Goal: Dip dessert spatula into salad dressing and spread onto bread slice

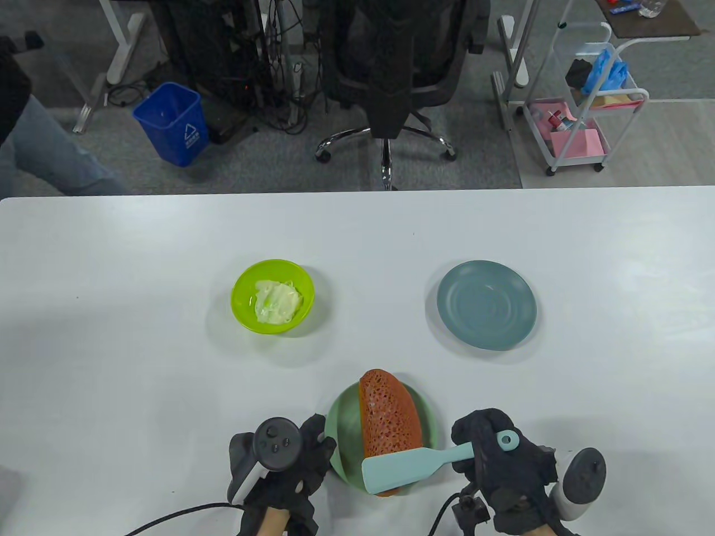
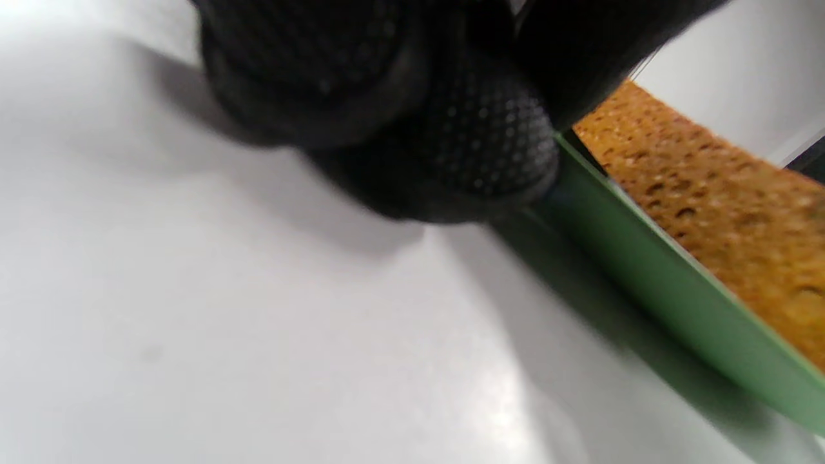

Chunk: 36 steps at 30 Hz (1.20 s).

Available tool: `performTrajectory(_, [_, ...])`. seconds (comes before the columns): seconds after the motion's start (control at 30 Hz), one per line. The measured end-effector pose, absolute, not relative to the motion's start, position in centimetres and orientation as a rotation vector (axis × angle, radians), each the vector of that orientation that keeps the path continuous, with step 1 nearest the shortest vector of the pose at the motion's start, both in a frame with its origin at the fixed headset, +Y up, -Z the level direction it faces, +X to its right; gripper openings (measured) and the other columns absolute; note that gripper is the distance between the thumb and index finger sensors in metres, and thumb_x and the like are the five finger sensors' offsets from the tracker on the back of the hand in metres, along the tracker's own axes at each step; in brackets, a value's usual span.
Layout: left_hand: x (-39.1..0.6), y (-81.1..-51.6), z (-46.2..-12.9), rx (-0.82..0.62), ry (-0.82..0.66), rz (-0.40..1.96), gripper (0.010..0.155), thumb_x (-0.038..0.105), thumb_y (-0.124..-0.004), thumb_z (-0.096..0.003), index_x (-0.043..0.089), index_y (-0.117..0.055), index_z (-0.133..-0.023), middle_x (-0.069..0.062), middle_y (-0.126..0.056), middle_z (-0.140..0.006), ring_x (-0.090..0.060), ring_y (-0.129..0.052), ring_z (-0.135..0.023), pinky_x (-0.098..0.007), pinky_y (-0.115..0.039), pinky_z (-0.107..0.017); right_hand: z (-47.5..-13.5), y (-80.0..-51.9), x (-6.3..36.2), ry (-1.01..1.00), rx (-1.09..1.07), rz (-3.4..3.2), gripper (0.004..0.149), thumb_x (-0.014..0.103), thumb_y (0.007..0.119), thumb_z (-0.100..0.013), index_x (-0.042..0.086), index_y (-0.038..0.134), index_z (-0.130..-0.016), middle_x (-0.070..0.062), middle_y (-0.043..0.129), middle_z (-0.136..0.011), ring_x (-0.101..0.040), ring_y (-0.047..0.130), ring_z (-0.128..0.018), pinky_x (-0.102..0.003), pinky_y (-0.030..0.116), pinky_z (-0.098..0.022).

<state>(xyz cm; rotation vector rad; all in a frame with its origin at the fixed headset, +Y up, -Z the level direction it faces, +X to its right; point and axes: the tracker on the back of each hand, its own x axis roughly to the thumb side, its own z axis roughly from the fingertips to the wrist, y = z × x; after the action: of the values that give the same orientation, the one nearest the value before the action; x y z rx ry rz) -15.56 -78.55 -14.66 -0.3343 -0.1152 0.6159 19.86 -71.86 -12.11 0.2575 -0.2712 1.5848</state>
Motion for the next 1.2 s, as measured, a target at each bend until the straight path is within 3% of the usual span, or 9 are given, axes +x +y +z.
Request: performTrajectory(1.2, [-15.6,-78.5,-14.6,-0.336,-0.116,0.618,0.057,0.041,-0.078,-0.0621,0.007,-0.070,-0.106,0.006,-0.101,-0.060,-0.007,-0.109,-0.031,-0.024,-0.096,-0.025,-13.2,-71.6,25.9,-0.402,0.007,1.597,0.034,0.040,0.073,-0.060,0.009,0.077,-0.074,-0.017,0.086,-0.063,-0.039,0.094,-0.017,-0.037,0.080,-0.004])
